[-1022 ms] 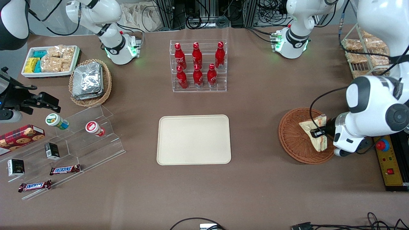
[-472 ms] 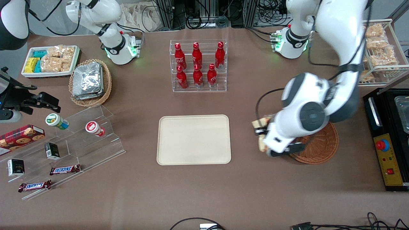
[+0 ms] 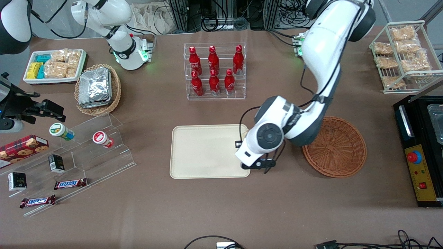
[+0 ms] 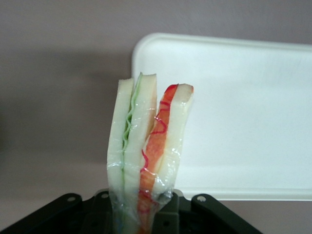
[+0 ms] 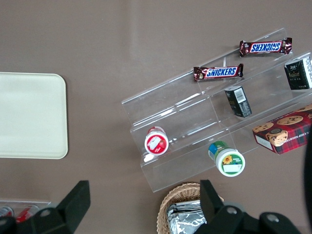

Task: Place sandwich from basket to tray
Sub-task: 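Carry the sandwich with the left gripper over the white tray, then lower the sandwich onto the tray and open the left gripper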

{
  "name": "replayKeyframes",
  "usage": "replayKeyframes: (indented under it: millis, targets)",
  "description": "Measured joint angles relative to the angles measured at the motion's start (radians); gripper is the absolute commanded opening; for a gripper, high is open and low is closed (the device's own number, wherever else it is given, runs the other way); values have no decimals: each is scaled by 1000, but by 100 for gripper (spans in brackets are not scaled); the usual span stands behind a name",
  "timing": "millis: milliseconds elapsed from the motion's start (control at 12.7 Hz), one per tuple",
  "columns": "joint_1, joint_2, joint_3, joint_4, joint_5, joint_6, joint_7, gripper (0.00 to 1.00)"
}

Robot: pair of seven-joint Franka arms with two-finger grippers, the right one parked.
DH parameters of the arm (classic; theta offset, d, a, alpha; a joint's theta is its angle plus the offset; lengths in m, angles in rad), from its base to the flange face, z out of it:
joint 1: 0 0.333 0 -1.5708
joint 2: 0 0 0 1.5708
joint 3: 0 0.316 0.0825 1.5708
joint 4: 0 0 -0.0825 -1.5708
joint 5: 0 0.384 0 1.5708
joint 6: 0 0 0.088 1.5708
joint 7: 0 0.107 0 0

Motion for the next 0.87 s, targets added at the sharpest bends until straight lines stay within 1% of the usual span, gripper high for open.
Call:
replayKeyframes:
  millis: [157, 315, 393, 472, 629, 865]
  targets:
    - [-35, 64, 0, 1, 1, 44, 26, 0]
    - [-47, 115, 0, 3, 2, 67, 65, 0]
    - [-47, 129, 1, 4, 3, 69, 76, 68]
    - [-47, 136, 2, 5, 9, 75, 83, 100]
    - [-47, 136, 2, 17, 42, 93, 85, 100]
    - [-40, 112, 4, 57, 50, 96, 84, 100]
